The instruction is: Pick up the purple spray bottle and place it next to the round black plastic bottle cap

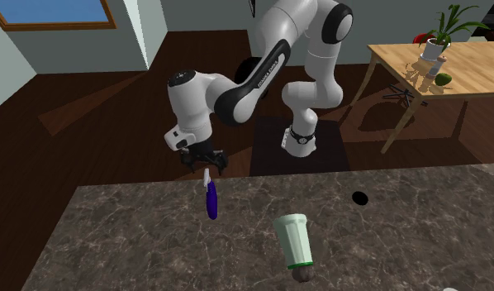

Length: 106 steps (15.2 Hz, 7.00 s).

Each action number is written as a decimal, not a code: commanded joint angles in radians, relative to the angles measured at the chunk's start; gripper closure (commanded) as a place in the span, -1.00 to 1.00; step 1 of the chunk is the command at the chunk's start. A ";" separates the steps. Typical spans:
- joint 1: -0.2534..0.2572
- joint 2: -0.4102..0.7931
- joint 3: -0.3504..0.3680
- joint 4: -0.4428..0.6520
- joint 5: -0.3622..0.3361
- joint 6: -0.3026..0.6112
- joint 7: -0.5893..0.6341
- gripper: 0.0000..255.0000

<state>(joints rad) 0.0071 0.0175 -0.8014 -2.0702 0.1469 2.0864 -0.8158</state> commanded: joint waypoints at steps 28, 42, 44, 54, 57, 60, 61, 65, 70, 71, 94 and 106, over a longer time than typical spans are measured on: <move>0.006 -0.062 0.008 0.121 -0.058 -0.160 0.055 1.00; 0.008 -0.076 0.012 0.298 -0.073 -0.345 0.081 1.00; 0.008 -0.073 0.011 0.327 -0.071 -0.372 0.082 1.00; 0.002 -0.036 0.001 0.494 -0.045 -0.514 0.076 1.00; -0.003 -0.017 -0.005 0.552 -0.031 -0.559 0.070 1.00; -0.011 0.006 -0.012 0.614 -0.014 -0.607 0.063 1.00; -0.014 0.015 -0.014 0.636 -0.007 -0.623 0.060 1.00; -0.032 0.056 -0.026 0.730 0.025 -0.691 0.046 1.00; -0.073 0.122 -0.042 0.866 0.081 -0.786 0.024 1.00; -0.084 0.138 -0.044 0.897 0.095 -0.807 0.020 1.00; 0.167 -0.470 0.427 0.372 -0.221 -0.738 0.676 1.00; 0.218 -0.559 0.686 0.261 -0.144 -0.719 0.990 1.00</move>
<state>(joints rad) 0.2209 -0.5373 -0.1351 -1.8094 -0.0039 1.3716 0.1493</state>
